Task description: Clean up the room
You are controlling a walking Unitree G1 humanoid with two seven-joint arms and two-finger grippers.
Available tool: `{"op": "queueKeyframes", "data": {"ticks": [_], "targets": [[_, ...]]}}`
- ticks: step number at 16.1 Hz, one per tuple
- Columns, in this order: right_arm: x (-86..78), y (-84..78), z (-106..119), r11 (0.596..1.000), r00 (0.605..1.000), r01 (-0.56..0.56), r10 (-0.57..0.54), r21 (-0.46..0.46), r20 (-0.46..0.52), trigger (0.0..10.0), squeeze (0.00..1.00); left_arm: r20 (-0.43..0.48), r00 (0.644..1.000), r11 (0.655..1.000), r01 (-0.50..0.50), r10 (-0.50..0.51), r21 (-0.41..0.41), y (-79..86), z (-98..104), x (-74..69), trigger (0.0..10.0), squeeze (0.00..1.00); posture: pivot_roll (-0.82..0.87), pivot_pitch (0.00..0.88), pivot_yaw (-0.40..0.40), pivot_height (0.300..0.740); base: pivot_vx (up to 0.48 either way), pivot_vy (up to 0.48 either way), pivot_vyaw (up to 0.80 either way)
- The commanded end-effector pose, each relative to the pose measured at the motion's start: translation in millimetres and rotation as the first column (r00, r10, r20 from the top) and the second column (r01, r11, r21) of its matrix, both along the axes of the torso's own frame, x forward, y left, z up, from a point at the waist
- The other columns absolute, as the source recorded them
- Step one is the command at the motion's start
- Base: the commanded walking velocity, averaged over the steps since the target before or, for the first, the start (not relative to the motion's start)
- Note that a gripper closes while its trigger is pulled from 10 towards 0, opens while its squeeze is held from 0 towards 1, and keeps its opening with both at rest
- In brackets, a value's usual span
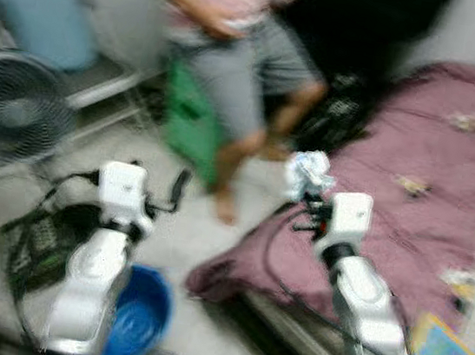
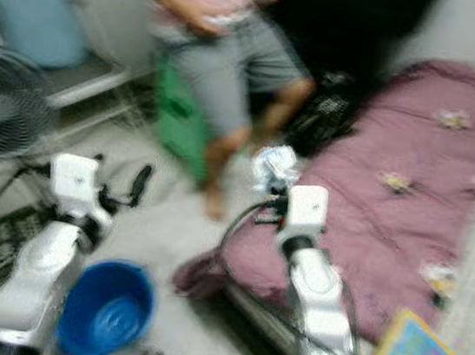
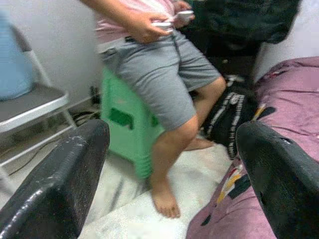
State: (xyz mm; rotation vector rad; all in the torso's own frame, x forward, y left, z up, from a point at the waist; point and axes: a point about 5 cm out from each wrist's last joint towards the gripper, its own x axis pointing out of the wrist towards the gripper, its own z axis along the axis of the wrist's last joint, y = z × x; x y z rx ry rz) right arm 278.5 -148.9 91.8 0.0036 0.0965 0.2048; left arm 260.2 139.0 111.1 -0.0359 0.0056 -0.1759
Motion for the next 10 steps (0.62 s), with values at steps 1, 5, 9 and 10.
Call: {"op": "queueKeyframes", "data": {"ticks": [1,5,9,10], "targets": [[3.1,0.3,6,1.000,1.000,0.008,-0.008,0.002,0.026,10.0,0.00,0.035,0.999,1.000,-0.011,0.011,0.022,2.3,9,2.7,10.0,0.00,0.03,0.000,-0.019,0.740,0.000,0.000,0.80],[4.0,2.0,8,1.000,0.999,0.022,-0.022,0.003,0.038,10.0,0.00,0.026,0.997,0.995,-0.079,0.078,0.056,14.5,5,-3.2,10.0,0.00,0.05,0.000,-0.026,0.740,0.000,0.000,0.80],[4.0,0.4,3,0.999,0.999,0.036,-0.036,0.009,0.023,10.0,0.00,-0.015,0.997,0.997,-0.070,0.070,0.041,11.6,-4,-5.5,10.0,0.00,0.03,0.000,-0.016,0.740,0.000,0.000,0.80],[3.9,0.9,2,0.999,0.999,0.039,-0.039,0.009,0.021,10.0,0.00,-0.013,0.998,0.997,-0.056,0.056,0.050,9.3,-4,-4.6,10.0,0.00,0.03,0.000,-0.014,0.740,0.000,0.000,0.80]]}}
